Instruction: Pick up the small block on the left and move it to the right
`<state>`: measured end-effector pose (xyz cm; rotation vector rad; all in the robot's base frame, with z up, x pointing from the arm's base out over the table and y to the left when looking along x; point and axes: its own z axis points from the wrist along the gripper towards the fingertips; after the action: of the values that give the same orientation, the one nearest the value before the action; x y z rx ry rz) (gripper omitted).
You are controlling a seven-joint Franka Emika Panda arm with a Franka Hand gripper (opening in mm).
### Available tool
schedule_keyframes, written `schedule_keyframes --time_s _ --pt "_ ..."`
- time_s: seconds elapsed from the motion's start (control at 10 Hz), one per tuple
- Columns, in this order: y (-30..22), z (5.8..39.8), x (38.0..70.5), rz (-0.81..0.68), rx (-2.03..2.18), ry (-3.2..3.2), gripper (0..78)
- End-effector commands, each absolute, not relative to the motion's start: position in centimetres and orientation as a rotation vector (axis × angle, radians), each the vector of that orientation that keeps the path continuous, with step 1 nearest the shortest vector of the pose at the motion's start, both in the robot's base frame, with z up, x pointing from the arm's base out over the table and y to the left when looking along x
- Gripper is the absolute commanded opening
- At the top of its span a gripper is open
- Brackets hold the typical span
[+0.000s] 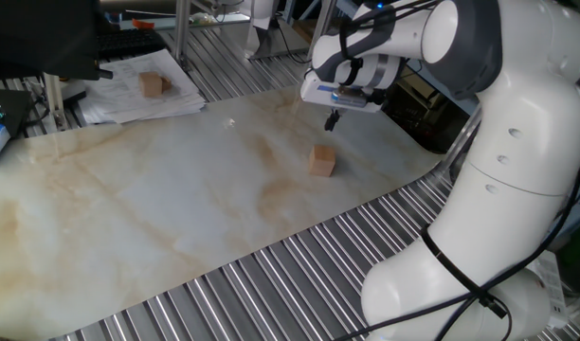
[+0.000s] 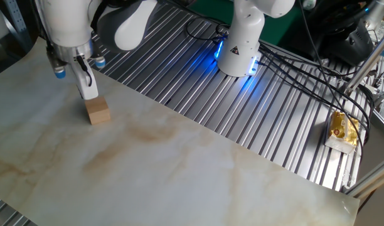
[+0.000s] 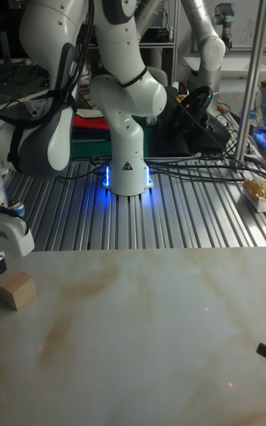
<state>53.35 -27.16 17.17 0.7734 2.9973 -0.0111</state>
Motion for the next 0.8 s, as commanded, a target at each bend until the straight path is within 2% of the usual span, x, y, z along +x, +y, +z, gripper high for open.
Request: schedule_keyframes --time_s 0.1,0.3,0.6,0.8 --pt "-27.22 17.18 53.38 -0.039 0.789 2.998 0.0" --pt "-27.23 17.03 53.41 -0.042 0.764 3.009 0.0" --pt "-27.23 17.03 53.41 -0.133 0.693 3.060 0.0" --pt "-27.23 17.03 53.41 -0.092 0.661 3.100 0.0"
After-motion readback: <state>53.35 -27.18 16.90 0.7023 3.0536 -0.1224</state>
